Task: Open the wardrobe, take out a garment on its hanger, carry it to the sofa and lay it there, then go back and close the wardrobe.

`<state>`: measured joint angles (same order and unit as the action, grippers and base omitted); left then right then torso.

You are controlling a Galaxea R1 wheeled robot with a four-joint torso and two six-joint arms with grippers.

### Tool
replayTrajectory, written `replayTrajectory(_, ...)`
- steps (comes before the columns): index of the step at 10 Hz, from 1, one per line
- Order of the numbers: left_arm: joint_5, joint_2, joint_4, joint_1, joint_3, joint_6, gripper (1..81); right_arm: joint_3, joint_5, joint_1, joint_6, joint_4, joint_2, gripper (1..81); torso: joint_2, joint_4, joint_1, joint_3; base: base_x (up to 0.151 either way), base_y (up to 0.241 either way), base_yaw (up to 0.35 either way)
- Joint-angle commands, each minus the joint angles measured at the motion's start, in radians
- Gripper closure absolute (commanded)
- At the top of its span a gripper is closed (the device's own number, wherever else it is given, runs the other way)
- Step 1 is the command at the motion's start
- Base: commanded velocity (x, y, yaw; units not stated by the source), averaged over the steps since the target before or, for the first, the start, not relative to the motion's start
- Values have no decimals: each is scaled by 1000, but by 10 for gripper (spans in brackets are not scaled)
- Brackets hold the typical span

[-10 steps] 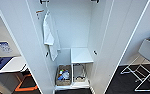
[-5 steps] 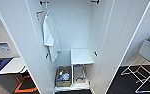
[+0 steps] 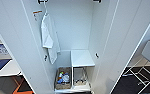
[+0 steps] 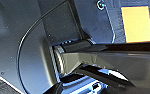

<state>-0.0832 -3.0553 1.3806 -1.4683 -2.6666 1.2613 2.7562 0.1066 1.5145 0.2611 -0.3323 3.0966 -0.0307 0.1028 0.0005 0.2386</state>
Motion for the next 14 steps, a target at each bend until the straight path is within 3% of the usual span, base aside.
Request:
replayTrajectory(1,26,-7,-3,22,10,1,10,2,-65,-26,1,1,0,10,0,0,0,0,104,0,0)
replayTrajectory(8,42,15,-14,26,4,21,10,16,-65,-38,1,1,-14,10,1,0,1,0,12,0,0)
replayTrajectory(11,43,51,-142,-7,-3,93,10,12,-71,-56,1,6,-42,10,1,0,1,0,0,0,0)
replayTrajectory(13,103,44,-149,-14,-3,51,10,11,-79,-56,-8,-4,-42,10,1,0,1,0,0,0,0)
replayTrajectory(14,132,39,-177,-16,-1,-74,10,11,-77,-61,-6,-2,-42,10,1,0,1,0,0,0,0)
